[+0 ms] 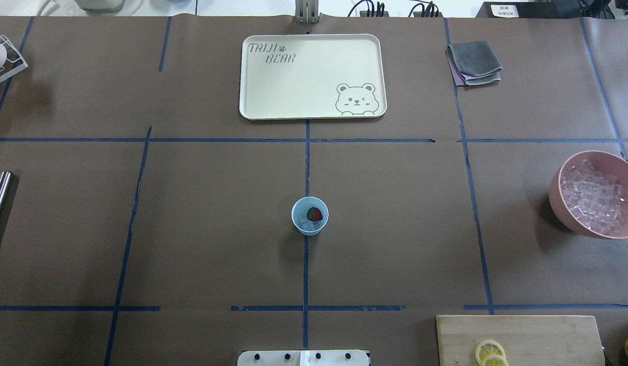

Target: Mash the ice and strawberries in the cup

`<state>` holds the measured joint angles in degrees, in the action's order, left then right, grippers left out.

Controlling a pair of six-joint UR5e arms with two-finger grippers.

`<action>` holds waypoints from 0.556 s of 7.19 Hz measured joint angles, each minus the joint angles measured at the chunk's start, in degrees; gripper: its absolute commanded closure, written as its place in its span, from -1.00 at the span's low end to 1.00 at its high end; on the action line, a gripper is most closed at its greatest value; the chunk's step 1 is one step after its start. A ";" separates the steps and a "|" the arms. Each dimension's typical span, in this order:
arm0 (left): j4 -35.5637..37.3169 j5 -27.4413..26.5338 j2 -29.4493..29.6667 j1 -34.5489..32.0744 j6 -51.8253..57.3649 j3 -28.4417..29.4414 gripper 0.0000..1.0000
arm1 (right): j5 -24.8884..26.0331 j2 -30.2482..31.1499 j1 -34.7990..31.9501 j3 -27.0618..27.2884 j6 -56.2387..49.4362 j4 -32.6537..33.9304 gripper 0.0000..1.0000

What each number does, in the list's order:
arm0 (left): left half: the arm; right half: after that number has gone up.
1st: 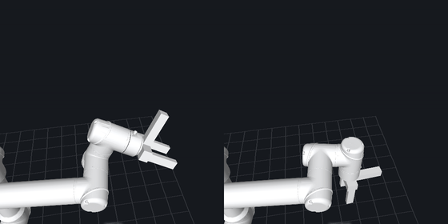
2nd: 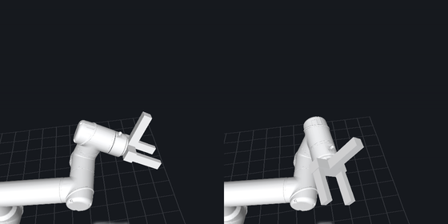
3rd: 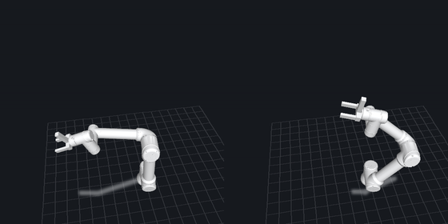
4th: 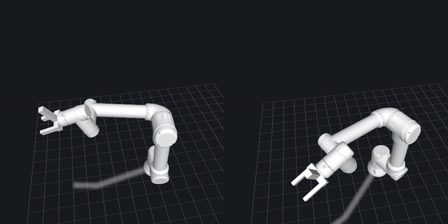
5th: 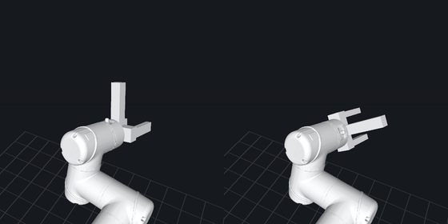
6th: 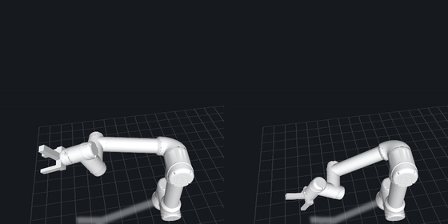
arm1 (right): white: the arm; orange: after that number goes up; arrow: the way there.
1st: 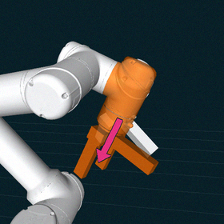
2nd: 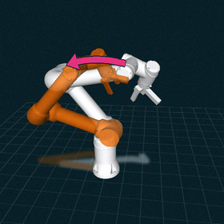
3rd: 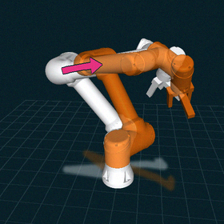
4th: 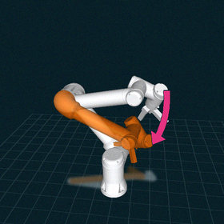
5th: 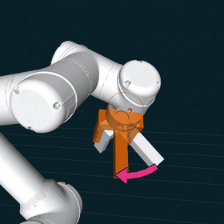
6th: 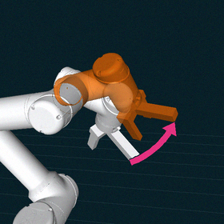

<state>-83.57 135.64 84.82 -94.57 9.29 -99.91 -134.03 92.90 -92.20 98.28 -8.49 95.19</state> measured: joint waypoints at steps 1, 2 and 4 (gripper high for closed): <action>-0.04 -0.23 0.07 0.08 0.08 0.38 -1.00 | 0.00 0.00 0.00 0.03 0.24 -0.02 -0.99; -0.01 -0.44 0.08 0.13 0.15 0.52 -1.00 | 0.00 0.00 0.03 0.05 0.45 -0.06 -0.99; 0.09 -0.61 -0.33 0.17 0.17 0.52 -1.00 | 0.00 0.06 0.07 0.06 0.56 -0.09 -0.99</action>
<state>-83.47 135.03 84.48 -94.40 9.47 -99.39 -134.03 92.96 -92.13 98.34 -7.93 95.10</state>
